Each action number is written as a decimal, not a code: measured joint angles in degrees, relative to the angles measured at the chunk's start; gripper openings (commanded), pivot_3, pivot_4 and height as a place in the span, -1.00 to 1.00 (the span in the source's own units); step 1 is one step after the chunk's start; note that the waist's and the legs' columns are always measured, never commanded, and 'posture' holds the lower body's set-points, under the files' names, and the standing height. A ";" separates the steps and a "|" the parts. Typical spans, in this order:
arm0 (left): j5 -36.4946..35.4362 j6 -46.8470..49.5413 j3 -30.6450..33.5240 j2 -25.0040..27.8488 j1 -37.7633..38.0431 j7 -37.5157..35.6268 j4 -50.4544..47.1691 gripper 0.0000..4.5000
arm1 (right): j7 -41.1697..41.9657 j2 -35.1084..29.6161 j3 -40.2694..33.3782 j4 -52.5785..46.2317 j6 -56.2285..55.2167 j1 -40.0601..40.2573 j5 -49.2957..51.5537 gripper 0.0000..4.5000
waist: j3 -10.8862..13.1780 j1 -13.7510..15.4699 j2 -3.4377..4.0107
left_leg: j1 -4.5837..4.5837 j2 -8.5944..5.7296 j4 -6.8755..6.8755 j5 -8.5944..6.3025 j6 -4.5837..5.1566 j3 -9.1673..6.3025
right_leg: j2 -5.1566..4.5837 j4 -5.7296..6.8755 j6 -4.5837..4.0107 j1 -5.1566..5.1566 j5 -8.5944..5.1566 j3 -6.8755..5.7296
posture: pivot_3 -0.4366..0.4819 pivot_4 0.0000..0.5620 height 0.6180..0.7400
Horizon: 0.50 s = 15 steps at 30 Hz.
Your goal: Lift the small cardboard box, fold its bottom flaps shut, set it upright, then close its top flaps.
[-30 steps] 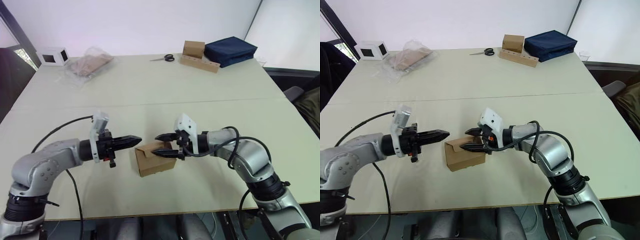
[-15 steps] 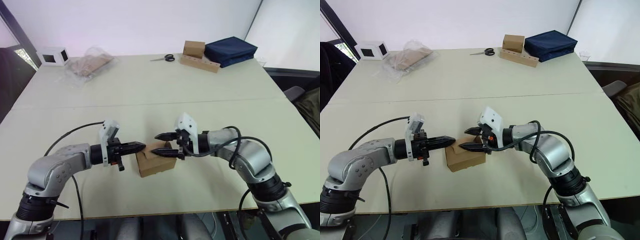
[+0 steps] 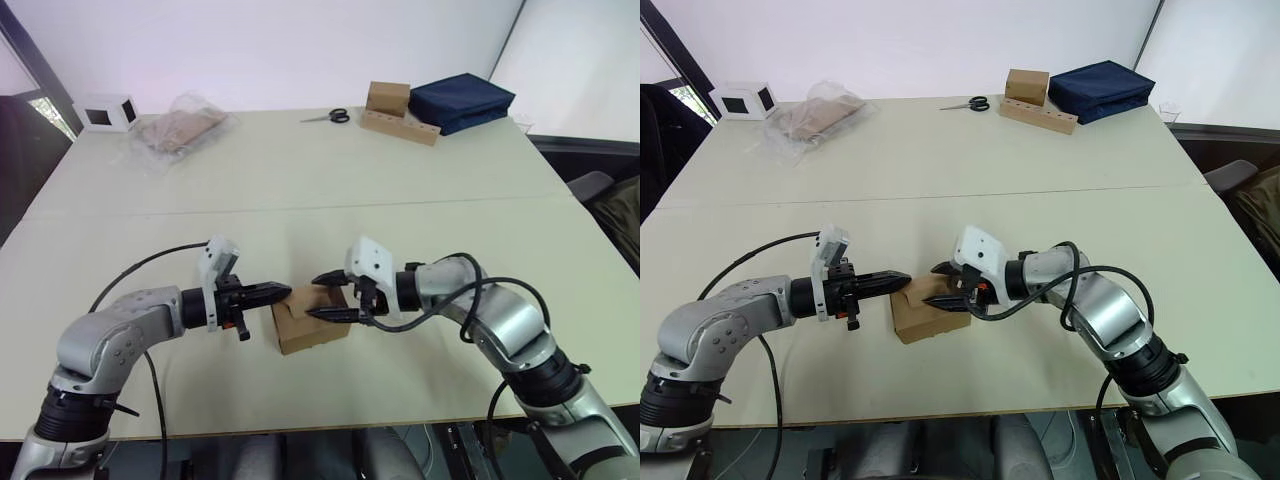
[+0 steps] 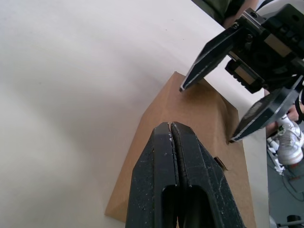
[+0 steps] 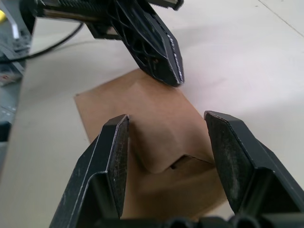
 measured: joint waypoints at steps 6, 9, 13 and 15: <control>-0.41 0.26 0.11 -0.28 0.00 0.16 0.00 -1.00 | 0.07 0.00 1.43 1.10 -4.48 -0.08 -3.80 0.16 | 0.00 -0.01 0.00 | 0.00 0.00 0.00 0.00 0.00 -0.01 | 0.00 0.00 0.00 0.00 0.00 0.00 | -0.05 -0.47 1.00; -0.95 0.41 0.25 -0.61 0.01 0.29 0.00 -1.00 | 0.03 0.01 1.61 1.87 -5.73 -0.08 -5.33 0.16 | 0.00 0.03 0.00 | 0.00 0.00 0.01 0.00 -0.01 -0.01 | -0.01 0.00 0.00 0.01 0.00 0.00 | -0.05 -0.47 1.00; -1.05 0.58 0.24 -0.66 0.02 0.47 0.00 -1.00 | -0.01 0.15 1.83 2.18 -6.92 -0.07 -6.68 0.16 | 0.00 0.01 -0.01 | 0.00 0.00 0.01 0.00 -0.01 -0.01 | -0.01 0.00 0.00 0.01 0.00 0.00 | -0.05 -0.47 1.00; -1.03 0.71 0.24 -0.66 0.02 0.61 0.00 -1.00 | -0.03 0.48 1.85 2.20 -7.14 -0.07 -7.20 0.16 | 0.00 0.01 -0.01 | 0.00 0.00 0.01 0.00 -0.01 -0.01 | 0.00 0.00 0.00 0.01 0.00 0.00 | -0.05 -0.47 1.00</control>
